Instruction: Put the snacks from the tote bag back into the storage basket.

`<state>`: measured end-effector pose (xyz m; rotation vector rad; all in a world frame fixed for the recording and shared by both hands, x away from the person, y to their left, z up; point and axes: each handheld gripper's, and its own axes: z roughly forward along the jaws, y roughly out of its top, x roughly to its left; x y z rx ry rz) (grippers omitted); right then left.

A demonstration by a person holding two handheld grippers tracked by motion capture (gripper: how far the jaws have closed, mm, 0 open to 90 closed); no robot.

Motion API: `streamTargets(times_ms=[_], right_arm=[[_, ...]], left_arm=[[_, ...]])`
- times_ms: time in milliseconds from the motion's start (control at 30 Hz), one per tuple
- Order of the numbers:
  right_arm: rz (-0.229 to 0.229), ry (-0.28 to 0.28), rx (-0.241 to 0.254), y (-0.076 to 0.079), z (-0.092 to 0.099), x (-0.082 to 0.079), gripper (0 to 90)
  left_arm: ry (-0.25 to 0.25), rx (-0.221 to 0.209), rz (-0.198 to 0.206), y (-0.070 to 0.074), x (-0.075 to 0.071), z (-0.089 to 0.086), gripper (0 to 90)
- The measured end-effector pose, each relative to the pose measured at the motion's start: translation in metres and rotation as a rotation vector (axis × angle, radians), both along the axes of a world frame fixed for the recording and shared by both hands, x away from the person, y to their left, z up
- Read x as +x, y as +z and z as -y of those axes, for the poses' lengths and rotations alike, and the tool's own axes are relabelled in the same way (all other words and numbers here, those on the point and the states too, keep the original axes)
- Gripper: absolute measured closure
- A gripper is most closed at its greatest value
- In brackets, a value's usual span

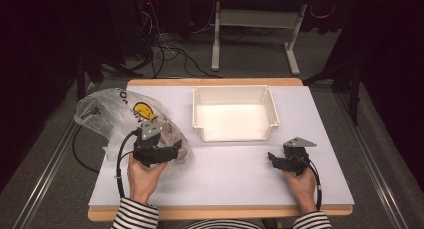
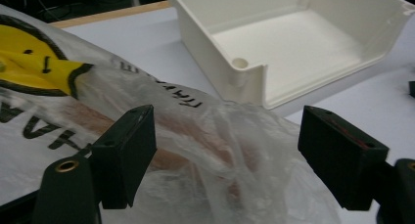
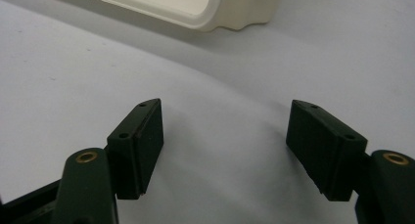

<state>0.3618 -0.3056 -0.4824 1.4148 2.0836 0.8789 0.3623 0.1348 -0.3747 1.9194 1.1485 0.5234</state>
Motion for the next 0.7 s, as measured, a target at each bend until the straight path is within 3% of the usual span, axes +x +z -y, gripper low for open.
streamTargets(times_ms=[233, 467, 700], right_arm=[[0.001, -0.001, -0.003, 0.0, 0.0, 0.0, 30.1], [0.003, 0.0, -0.005, 0.0, 0.0, 0.0, 30.1], [0.002, 0.0, -0.004, 0.0, 0.0, 0.0, 30.1]], left_arm=[[0.08, 0.036, -0.016, -0.005, 0.016, -0.021, 17.8], [0.134, 0.056, -0.017, -0.009, 0.023, -0.034, 16.6], [0.202, 0.075, -0.059, -0.024, 0.04, -0.053, 16.2]])
